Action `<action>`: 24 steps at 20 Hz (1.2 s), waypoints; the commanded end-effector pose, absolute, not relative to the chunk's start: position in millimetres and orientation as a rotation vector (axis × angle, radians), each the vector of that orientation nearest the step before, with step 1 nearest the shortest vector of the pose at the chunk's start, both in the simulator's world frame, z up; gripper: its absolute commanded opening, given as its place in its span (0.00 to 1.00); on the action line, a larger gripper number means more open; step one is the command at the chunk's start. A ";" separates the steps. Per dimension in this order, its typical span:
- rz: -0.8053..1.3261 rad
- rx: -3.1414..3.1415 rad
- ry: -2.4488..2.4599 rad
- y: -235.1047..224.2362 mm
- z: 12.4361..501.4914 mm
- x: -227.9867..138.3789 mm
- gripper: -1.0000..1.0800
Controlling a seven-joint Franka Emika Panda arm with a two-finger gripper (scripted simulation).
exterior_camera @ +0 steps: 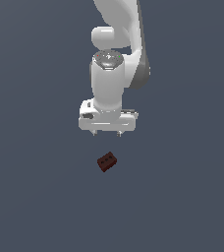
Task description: Pick up the object and move it to a goal position.
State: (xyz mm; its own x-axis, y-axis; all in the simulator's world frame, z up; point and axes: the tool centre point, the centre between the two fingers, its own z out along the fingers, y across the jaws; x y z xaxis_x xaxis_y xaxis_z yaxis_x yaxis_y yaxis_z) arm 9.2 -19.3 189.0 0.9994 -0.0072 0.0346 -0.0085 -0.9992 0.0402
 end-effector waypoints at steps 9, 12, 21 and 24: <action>0.076 3.112 0.071 0.1 192.9 10.4 0.96; 0.078 3.112 0.087 2.4 193.8 10.2 0.96; 0.073 3.118 -0.006 0.2 187.5 13.7 0.96; 0.069 3.121 -0.080 -0.9 182.4 16.5 0.96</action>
State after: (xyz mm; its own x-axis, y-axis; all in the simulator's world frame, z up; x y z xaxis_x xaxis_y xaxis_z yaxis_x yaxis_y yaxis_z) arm 15.2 -0.3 185.1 0.9986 -0.0276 0.0462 -0.0285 -0.9994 0.0199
